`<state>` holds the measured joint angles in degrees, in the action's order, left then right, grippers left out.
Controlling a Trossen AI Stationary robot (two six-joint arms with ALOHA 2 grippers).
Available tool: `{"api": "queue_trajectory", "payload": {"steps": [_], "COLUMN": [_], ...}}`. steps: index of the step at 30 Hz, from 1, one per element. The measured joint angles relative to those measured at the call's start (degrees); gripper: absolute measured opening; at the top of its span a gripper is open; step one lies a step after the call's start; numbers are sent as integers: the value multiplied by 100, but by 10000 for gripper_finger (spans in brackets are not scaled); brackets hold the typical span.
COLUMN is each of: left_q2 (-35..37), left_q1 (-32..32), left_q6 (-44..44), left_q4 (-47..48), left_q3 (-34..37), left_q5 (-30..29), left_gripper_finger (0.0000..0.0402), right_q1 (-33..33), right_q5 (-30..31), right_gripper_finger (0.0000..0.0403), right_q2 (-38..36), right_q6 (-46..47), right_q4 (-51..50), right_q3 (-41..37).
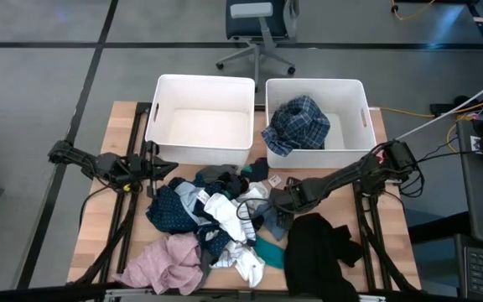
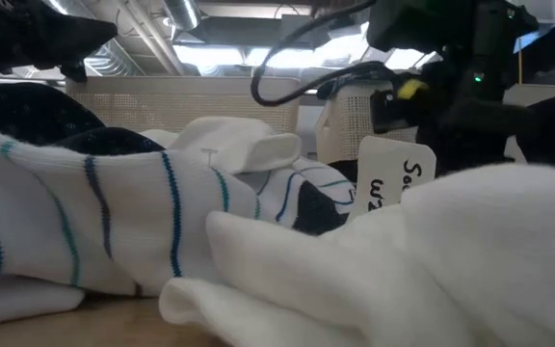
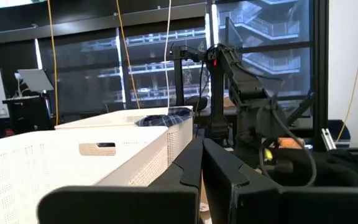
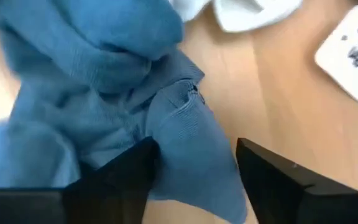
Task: Sort clothes
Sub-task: Put the blue socks into the right white bin
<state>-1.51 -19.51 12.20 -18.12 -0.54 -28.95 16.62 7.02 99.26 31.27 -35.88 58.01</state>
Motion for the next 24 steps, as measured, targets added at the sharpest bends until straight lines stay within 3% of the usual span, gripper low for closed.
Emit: {"api": "queue_trajectory", "payload": {"steps": [13,20,24], "left_q2": [1,1,1], "left_q1": [0,0,2], "left_q6": [-87,270,305], "left_q4": [-193,-237,-248], "left_q3": [0,0,0], "left_q5": [0,-4,-15], "left_gripper_finger": [1,1,1], "right_q1": [61,220,219], "right_q5": [-52,59,248], "right_gripper_finger": [15,43,26], "right_q2": [-1,-2,-2], "right_q6": [-17,-124,-230], "right_q4": [-345,-1486,-2224], "right_q3": [264,1230,1956]}}
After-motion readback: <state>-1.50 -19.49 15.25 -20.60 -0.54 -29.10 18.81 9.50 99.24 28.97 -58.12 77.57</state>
